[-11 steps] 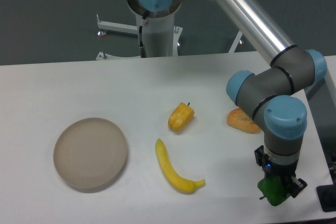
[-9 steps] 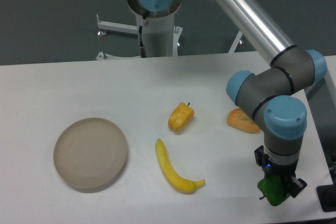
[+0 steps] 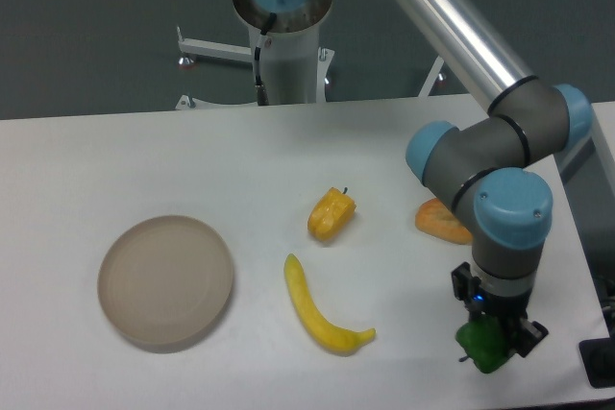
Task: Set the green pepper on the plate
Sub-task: 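Carry the green pepper over the banana toward the beige plate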
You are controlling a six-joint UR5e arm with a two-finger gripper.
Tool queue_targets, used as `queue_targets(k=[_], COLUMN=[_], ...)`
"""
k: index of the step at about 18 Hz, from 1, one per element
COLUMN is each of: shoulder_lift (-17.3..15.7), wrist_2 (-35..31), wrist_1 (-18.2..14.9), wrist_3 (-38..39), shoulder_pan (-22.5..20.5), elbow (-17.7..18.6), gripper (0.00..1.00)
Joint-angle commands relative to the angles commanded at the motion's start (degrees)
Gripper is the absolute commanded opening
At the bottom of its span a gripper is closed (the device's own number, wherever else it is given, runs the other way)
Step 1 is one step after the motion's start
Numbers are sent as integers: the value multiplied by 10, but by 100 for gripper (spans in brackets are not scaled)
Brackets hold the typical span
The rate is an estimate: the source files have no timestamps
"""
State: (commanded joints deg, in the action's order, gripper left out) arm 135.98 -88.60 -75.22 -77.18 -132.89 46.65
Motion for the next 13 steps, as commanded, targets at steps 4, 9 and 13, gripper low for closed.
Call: queue_targets(k=[4,9,13], shoulder_lift=[-69,-110,-120], wrist_2=[23,71,97], wrist_1=[-52,-53,-47], wrist_3=[77,200,355], shoulder_pan=[12,53,122], elbow=[77,114,126], gripper=[30,31,30])
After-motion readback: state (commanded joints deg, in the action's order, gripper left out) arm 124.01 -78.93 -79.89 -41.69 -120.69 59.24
